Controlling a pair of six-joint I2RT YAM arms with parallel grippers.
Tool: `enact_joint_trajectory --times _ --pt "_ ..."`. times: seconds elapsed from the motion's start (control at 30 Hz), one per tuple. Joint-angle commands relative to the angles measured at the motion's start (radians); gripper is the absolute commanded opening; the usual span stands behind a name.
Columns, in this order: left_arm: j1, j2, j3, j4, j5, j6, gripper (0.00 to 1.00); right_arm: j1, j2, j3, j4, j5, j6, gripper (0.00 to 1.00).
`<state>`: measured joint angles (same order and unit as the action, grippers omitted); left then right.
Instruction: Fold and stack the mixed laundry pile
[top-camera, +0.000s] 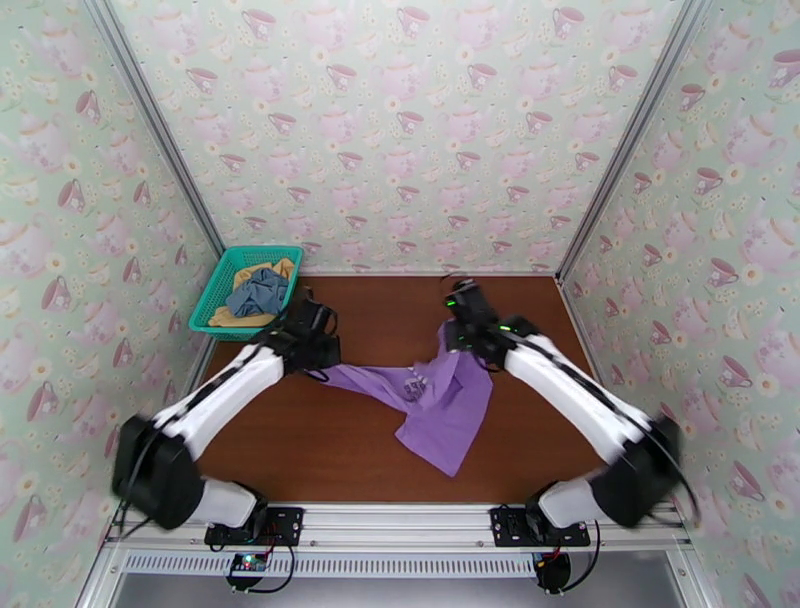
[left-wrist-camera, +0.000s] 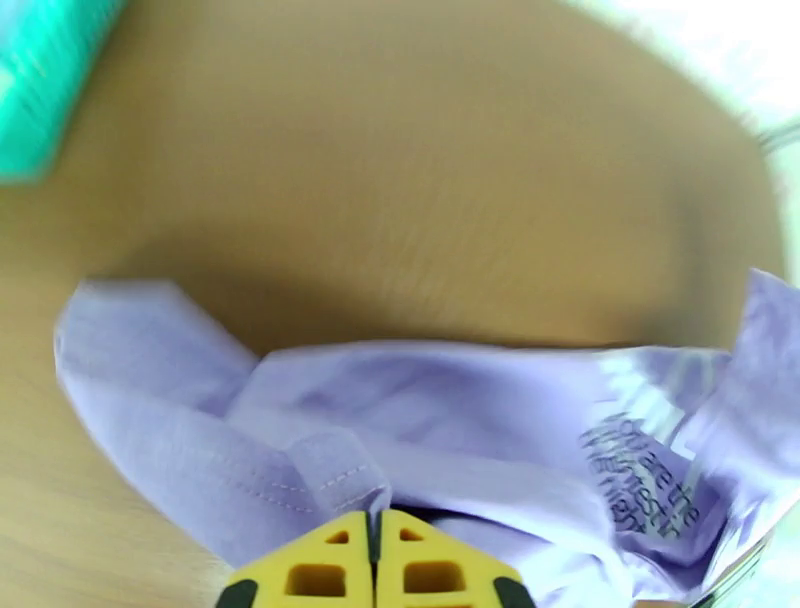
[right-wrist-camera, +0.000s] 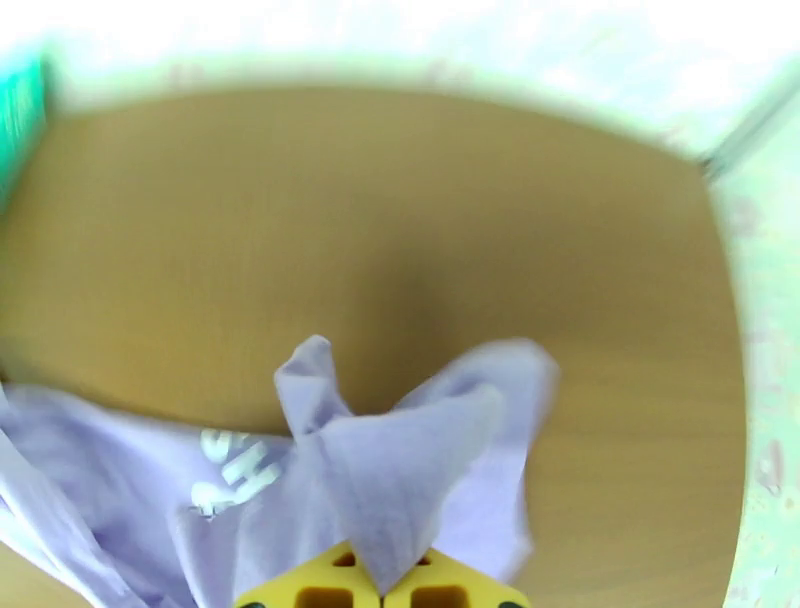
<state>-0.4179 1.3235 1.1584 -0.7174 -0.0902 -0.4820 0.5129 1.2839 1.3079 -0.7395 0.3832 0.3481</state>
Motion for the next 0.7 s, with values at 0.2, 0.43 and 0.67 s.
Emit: enact_joint_trajectory --times 0.2,0.43,0.67 --pt "-0.022 -0.188 -0.379 0.117 -0.064 -0.129 0.09 -0.062 -0.228 -0.426 0.027 -0.009 0.243 0.0" --pt "-0.141 -0.373 -0.628 0.101 -0.08 -0.324 0.72 -0.062 -0.308 -0.682 0.047 -0.071 0.347 0.0" --pt "-0.118 -0.326 -0.45 -0.034 -0.12 -0.272 0.74 -0.062 -0.319 -0.686 0.047 -0.06 0.342 0.0"
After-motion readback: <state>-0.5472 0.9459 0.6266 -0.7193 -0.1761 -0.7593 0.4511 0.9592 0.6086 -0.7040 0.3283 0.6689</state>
